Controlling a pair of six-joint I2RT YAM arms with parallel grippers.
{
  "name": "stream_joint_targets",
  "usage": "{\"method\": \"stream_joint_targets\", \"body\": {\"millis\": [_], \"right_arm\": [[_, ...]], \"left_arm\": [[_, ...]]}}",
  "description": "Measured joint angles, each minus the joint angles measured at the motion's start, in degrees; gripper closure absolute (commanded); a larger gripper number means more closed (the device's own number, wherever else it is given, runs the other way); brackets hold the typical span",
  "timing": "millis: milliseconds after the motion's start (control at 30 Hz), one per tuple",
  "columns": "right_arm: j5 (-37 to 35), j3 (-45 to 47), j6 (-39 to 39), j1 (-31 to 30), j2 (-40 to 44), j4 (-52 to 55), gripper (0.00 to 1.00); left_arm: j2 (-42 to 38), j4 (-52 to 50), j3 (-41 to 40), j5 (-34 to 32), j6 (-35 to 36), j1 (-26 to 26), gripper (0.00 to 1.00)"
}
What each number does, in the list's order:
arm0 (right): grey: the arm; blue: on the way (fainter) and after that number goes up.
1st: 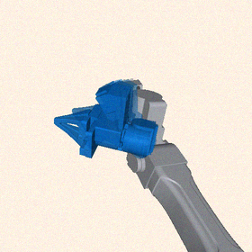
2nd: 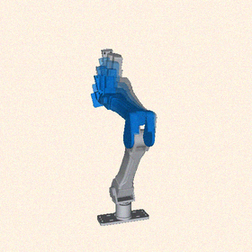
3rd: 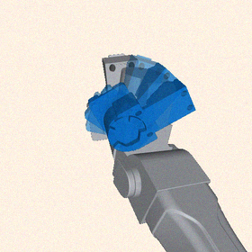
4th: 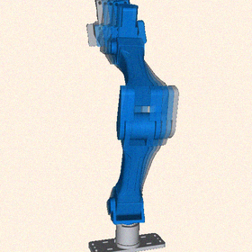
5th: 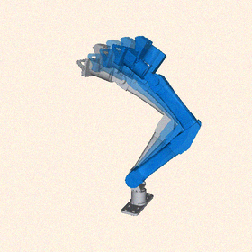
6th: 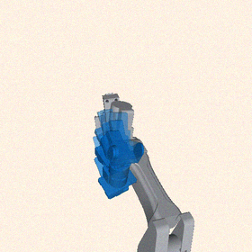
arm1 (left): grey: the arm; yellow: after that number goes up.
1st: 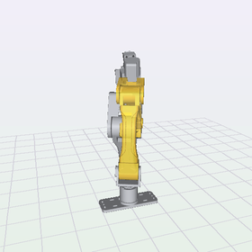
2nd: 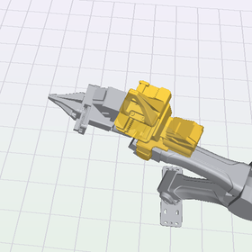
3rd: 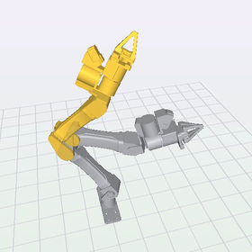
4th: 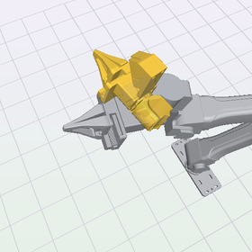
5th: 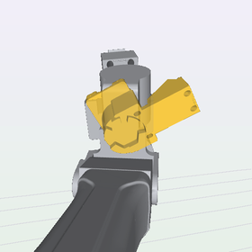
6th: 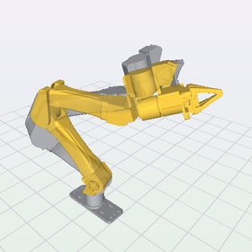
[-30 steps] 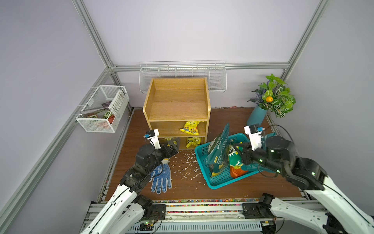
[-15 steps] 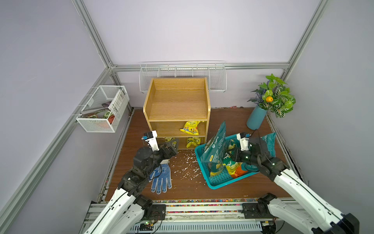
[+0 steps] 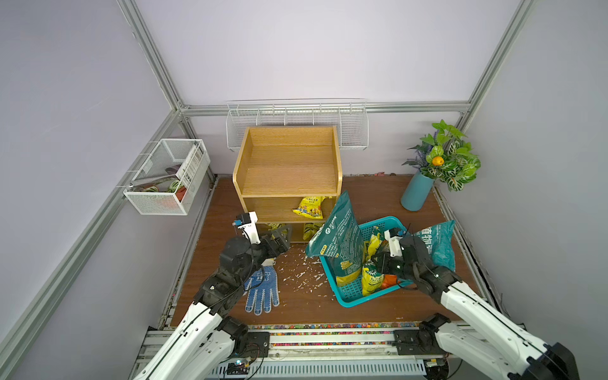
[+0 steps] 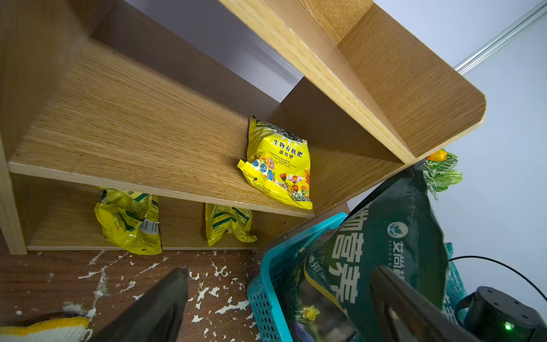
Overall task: Take down the fertilizer bag from the shelf
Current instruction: Place the fertilizer bag in the storage box.
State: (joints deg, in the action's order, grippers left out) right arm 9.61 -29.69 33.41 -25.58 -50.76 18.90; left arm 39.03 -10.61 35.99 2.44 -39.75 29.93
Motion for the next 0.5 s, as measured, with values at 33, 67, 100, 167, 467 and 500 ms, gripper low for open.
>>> {"method": "stream_joint_targets", "body": {"millis": [33, 67, 100, 167, 467, 500], "right_arm": [[-0.28, -0.04, -0.28, 0.0, 0.0, 0.57, 0.69], [-0.46, -0.33, -0.76, 0.0, 0.02, 1.57, 0.6], [-0.52, -0.68, -1.07, 0.0, 0.07, 2.36, 0.55], [-0.59, -2.4, -1.29, -0.04, 0.48, 4.48, 0.5], [-3.04, -22.27, -3.04, 0.02, 1.79, 12.15, 0.48], [-3.19, -24.48, -3.15, 0.02, 1.79, 12.44, 0.47]], "left_arm": [[0.26, -0.31, 0.13, -0.52, 0.52, 0.0, 0.0], [0.52, -0.74, 0.39, -1.22, 1.18, 0.0, 0.0], [0.74, -1.27, 0.7, -1.9, 1.73, 0.0, 0.0], [1.33, -1.79, 1.53, -3.74, 3.37, 0.0, 0.0], [8.79, 2.6, 2.43, -1.95, 7.52, -0.04, 0.05], [9.99, 3.23, 2.43, -1.49, 7.69, -0.04, 0.08]]}}
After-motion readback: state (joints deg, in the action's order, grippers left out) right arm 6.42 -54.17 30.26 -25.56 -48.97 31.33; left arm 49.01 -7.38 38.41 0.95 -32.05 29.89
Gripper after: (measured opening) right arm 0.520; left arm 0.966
